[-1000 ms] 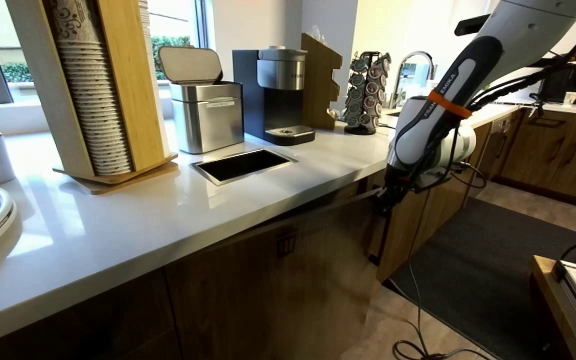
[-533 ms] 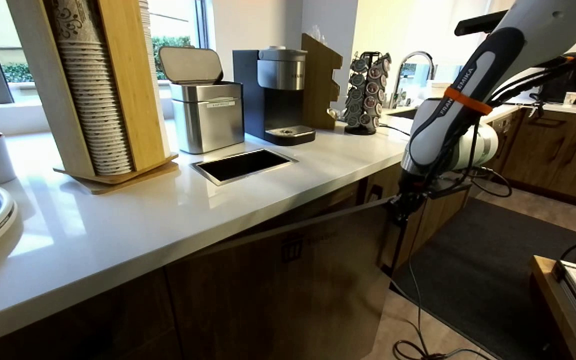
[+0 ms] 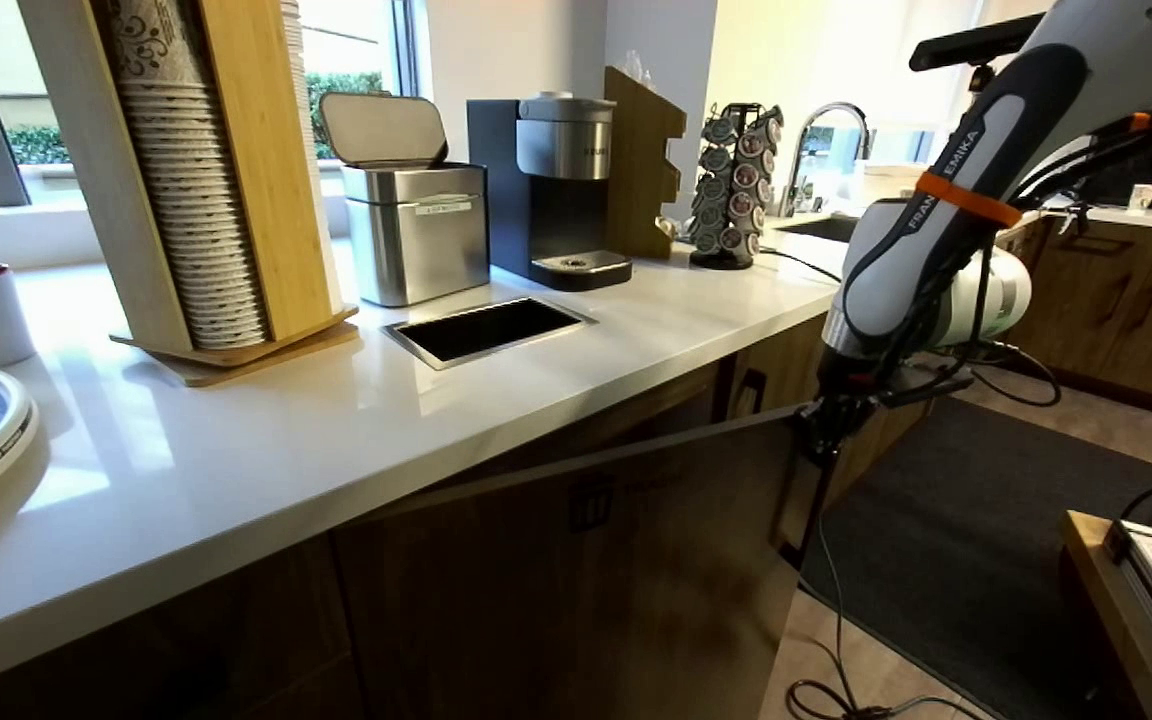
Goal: Open the left cupboard
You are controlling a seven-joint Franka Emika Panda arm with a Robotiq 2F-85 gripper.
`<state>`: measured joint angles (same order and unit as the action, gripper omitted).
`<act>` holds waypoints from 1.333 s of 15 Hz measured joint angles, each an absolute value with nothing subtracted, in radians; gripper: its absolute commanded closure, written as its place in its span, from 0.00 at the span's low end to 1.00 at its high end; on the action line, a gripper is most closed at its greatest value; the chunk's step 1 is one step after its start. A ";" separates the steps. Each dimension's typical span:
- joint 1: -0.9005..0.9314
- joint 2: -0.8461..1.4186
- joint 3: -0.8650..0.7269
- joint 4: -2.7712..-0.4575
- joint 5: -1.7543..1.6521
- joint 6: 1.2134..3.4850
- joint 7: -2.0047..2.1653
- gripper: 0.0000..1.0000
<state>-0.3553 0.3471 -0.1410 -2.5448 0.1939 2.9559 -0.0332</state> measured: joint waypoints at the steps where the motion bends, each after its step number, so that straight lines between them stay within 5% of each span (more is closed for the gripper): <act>1: -0.355 0.343 -0.140 -2.553 0.195 2.958 -0.030 0.62; 10: -0.364 0.300 -0.180 -2.608 0.256 2.707 0.049 0.00; 20: -0.394 0.102 -0.383 -2.666 0.232 2.264 0.144 0.00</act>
<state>-0.3938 0.1020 -0.3827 -2.6662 0.2323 2.2638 0.1437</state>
